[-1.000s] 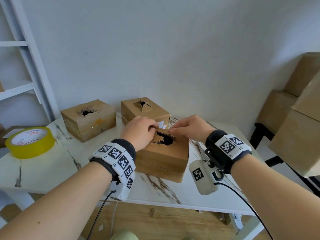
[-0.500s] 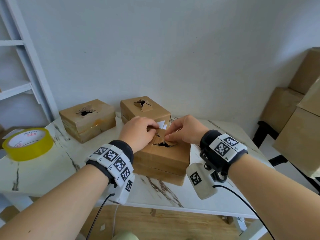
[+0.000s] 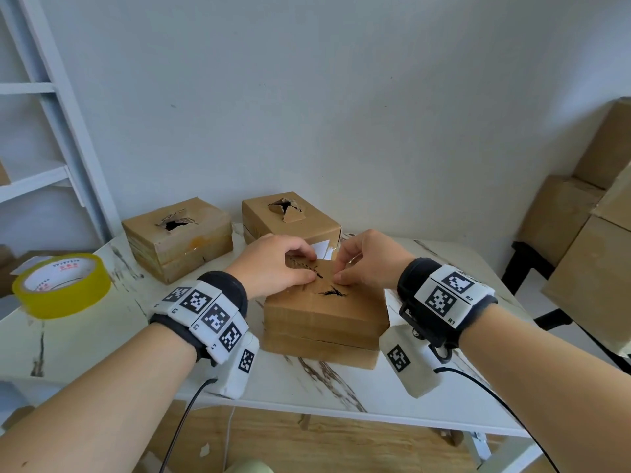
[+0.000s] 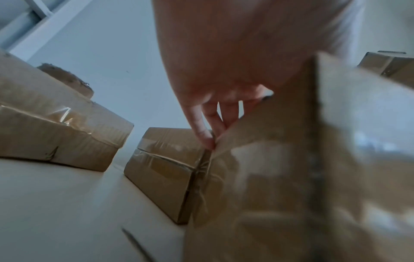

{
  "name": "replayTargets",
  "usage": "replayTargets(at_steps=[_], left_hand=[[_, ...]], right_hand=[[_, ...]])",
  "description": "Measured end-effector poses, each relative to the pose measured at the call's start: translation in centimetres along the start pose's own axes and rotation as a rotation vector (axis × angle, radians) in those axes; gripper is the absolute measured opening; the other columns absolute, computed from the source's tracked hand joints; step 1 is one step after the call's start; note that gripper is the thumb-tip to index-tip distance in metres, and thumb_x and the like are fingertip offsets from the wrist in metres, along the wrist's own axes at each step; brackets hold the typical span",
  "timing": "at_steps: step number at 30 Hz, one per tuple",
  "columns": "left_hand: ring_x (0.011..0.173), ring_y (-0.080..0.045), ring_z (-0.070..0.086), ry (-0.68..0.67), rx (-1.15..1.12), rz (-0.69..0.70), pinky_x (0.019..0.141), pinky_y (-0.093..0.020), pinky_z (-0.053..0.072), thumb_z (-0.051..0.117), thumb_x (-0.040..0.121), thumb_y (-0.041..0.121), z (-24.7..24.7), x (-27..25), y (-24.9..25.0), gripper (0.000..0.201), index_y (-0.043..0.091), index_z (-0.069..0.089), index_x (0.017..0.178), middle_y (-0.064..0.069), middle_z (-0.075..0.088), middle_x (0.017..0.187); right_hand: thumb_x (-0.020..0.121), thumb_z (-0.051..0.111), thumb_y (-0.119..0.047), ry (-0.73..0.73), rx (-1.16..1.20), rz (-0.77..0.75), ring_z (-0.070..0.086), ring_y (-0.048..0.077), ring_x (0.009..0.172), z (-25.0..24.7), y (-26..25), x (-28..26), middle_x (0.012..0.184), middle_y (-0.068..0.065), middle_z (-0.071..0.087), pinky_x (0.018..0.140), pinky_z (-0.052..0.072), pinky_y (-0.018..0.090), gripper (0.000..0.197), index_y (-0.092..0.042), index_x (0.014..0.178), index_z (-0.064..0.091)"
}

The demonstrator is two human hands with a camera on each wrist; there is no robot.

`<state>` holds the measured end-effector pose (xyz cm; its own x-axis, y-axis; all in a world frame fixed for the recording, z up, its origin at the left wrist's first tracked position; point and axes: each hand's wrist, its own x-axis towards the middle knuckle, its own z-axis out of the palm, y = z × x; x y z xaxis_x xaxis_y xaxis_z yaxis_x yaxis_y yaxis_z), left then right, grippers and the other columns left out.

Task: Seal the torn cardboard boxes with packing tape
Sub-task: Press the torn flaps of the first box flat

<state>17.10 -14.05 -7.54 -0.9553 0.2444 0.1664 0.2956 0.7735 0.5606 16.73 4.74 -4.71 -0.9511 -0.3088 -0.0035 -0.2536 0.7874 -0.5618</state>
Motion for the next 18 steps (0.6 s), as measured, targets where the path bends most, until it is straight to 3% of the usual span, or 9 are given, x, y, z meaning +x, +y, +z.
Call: replayTargets(at_steps=[3, 6, 8, 10, 13, 15, 18], left_hand=[[0.107, -0.008, 0.055, 0.016, -0.115, 0.012, 0.096, -0.031, 0.042, 0.074, 0.079, 0.026, 0.3, 0.0, -0.1, 0.02, 0.026, 0.068, 0.098, 0.012, 0.064, 0.106], [0.102, -0.008, 0.055, 0.008, -0.17, 0.025, 0.089, -0.025, 0.041, 0.074, 0.078, 0.019, 0.6, 0.1, 0.0, 0.018, 0.023, 0.069, 0.095, 0.01, 0.064, 0.104], [0.101, -0.01, 0.056, 0.005, -0.182, 0.031, 0.087, -0.026, 0.042, 0.072, 0.081, 0.018, 0.8, 0.4, -0.1, 0.014, 0.025, 0.068, 0.092, 0.008, 0.064, 0.105], [0.096, -0.011, 0.059, 0.009, -0.246, 0.03, 0.084, -0.023, 0.047, 0.065, 0.087, 0.016, 1.1, 0.5, -0.5, 0.01, 0.025, 0.067, 0.091, 0.004, 0.066, 0.102], [0.09, -0.005, 0.06, 0.007, -0.406, 0.003, 0.079, -0.012, 0.046, 0.052, 0.094, 0.009, 1.2, 0.3, -1.0, 0.022, 0.024, 0.066, 0.087, 0.008, 0.066, 0.095], [0.09, -0.006, 0.06, 0.01, -0.448, -0.022, 0.082, -0.015, 0.047, 0.049, 0.095, 0.005, 1.0, 0.3, -1.2, 0.025, 0.022, 0.065, 0.086, 0.008, 0.066, 0.094], [0.086, -0.004, 0.059, 0.007, -0.403, -0.017, 0.078, -0.016, 0.045, 0.05, 0.093, 0.001, 0.8, 0.4, -1.4, 0.028, 0.023, 0.063, 0.083, 0.009, 0.064, 0.09]], right_hand=[[0.078, 0.071, -0.016, 0.016, -0.09, -0.048, 0.052, 0.006, 0.076, -0.4, 0.0, -0.4, 0.075, -0.015, 0.055, 0.064, 0.04, 0.017, 0.012, -0.026, 0.073, 0.068], [0.081, 0.065, -0.015, -0.061, -0.063, -0.045, 0.059, 0.016, 0.087, -0.6, -0.3, -0.9, 0.091, 0.0, 0.067, 0.079, 0.049, 0.025, 0.016, -0.028, 0.076, 0.071], [0.083, 0.063, -0.017, -0.096, -0.074, -0.028, 0.059, 0.016, 0.089, -0.8, -0.7, -1.2, 0.098, 0.001, 0.068, 0.082, 0.049, 0.027, 0.014, -0.026, 0.081, 0.073], [0.084, 0.062, -0.021, -0.116, -0.082, -0.016, 0.058, 0.012, 0.083, -1.0, -1.1, -1.3, 0.096, -0.001, 0.067, 0.076, 0.049, 0.024, 0.013, -0.021, 0.089, 0.074], [0.085, 0.063, -0.027, -0.13, -0.054, 0.02, 0.056, 0.007, 0.07, -1.0, -1.2, -1.4, 0.084, -0.004, 0.066, 0.063, 0.047, 0.017, 0.017, -0.016, 0.094, 0.071], [0.086, 0.062, -0.028, -0.116, -0.074, 0.013, 0.053, 0.004, 0.066, -0.8, -1.2, -1.3, 0.076, -0.009, 0.062, 0.058, 0.043, 0.016, 0.013, -0.018, 0.09, 0.069], [0.085, 0.063, -0.025, -0.139, -0.094, -0.027, 0.049, 0.001, 0.068, -0.5, -1.6, -1.3, 0.073, -0.014, 0.054, 0.061, 0.039, 0.017, 0.004, -0.027, 0.085, 0.067]])
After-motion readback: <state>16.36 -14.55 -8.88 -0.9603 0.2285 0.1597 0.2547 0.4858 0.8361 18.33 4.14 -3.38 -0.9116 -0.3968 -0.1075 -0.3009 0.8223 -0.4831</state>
